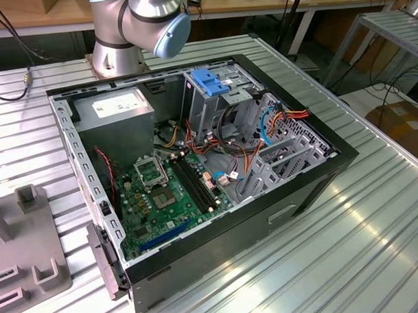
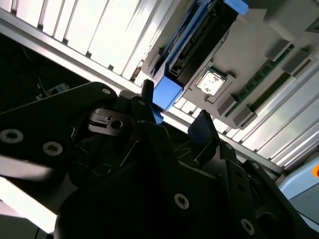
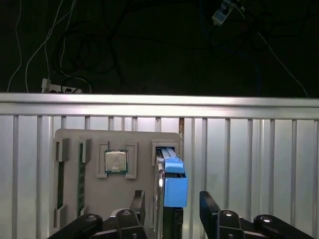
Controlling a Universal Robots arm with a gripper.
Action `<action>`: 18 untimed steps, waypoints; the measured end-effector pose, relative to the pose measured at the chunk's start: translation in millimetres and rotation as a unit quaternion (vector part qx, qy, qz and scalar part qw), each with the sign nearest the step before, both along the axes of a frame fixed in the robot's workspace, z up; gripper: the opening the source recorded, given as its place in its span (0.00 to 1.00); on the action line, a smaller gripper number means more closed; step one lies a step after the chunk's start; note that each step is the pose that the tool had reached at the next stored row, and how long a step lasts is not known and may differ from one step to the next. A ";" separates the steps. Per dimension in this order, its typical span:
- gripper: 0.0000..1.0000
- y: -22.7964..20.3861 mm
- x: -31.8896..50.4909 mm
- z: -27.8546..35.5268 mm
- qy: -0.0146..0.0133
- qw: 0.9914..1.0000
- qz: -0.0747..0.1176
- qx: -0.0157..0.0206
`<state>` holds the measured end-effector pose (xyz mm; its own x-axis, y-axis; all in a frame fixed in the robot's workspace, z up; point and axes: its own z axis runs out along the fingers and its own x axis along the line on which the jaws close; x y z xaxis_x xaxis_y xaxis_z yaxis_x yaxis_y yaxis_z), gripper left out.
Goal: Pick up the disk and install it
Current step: 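Pick up the disk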
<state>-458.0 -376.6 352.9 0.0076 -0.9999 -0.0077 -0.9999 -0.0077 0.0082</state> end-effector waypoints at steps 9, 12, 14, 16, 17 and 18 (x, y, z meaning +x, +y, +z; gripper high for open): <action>0.56 0.4 -0.1 -21.5 0.000 1.000 -0.001 0.000; 0.56 0.4 -0.1 -27.1 0.000 1.000 -0.001 0.000; 0.56 0.4 -0.1 -31.1 0.000 1.000 -0.001 0.000; 0.56 0.4 -0.1 -36.8 0.000 1.000 -0.001 0.000; 0.56 0.4 -0.1 -40.4 0.000 1.000 -0.001 0.000; 0.56 0.4 -0.1 -44.0 0.000 1.000 -0.001 0.000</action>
